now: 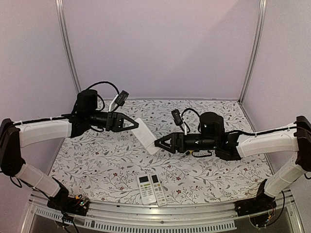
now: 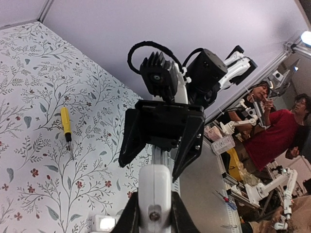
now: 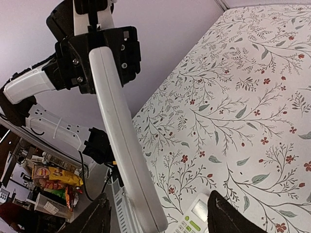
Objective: Unload the batteries from the remote control
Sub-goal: Remove the battery cover from the remote control.
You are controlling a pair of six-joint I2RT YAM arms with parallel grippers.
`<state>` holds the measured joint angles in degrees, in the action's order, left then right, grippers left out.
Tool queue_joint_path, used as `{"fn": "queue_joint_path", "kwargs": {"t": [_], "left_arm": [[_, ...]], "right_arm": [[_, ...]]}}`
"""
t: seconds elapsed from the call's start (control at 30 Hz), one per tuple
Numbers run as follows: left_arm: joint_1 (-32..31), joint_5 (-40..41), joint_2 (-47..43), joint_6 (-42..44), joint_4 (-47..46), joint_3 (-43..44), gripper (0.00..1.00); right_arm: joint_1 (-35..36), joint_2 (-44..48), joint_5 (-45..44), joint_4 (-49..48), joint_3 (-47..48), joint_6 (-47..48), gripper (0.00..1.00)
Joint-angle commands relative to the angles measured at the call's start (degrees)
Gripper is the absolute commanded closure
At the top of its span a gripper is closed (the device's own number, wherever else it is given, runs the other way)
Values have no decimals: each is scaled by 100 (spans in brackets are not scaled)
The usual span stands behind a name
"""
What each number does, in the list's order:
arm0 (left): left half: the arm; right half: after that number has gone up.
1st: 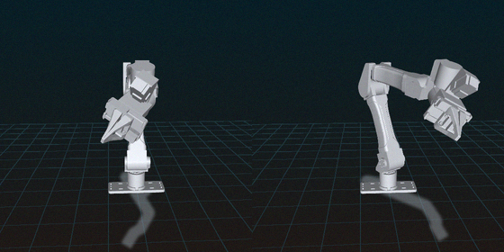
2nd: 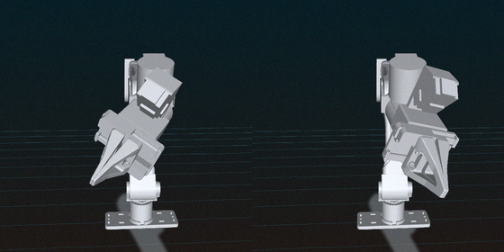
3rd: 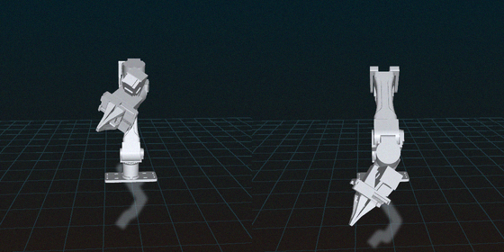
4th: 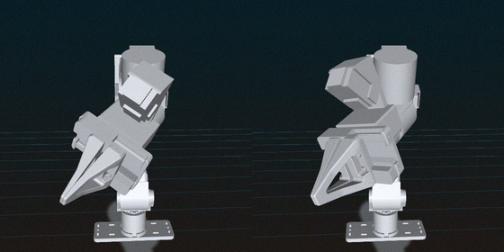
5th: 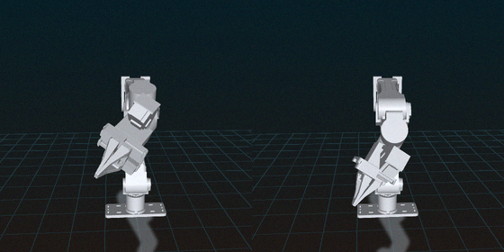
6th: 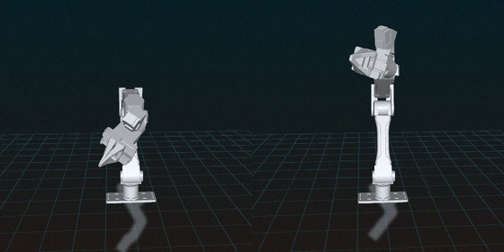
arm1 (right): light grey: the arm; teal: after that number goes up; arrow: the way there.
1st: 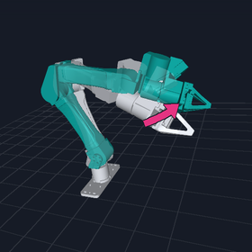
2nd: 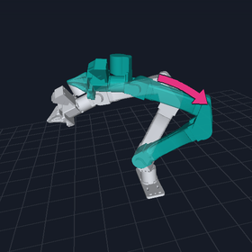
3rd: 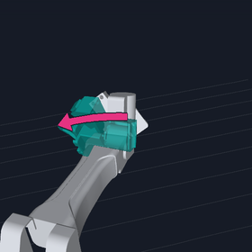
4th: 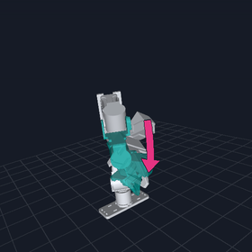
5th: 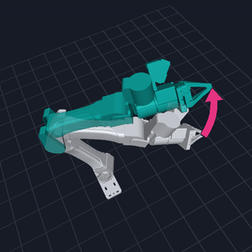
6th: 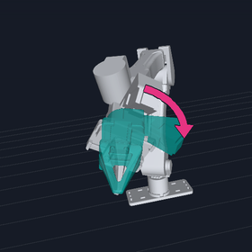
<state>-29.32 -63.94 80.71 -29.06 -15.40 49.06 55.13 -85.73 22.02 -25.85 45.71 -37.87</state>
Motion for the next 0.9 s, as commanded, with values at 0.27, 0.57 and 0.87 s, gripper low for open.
{"fn": "queue_joint_path", "kwargs": {"t": [0.27,0.57,0.87], "left_arm": [[-65,-117,-37,-53,-254,-62,100],[-65,-105,-104,-50,-280,-75,100],[-61,-39,-150,-63,-251,-115,100]], "right_arm": [[41,-278,127,-422,-159,-379,50],[42,-260,-212,-289,-314,-609,62],[41,-108,-483,-222,-484,-791,70]]}}
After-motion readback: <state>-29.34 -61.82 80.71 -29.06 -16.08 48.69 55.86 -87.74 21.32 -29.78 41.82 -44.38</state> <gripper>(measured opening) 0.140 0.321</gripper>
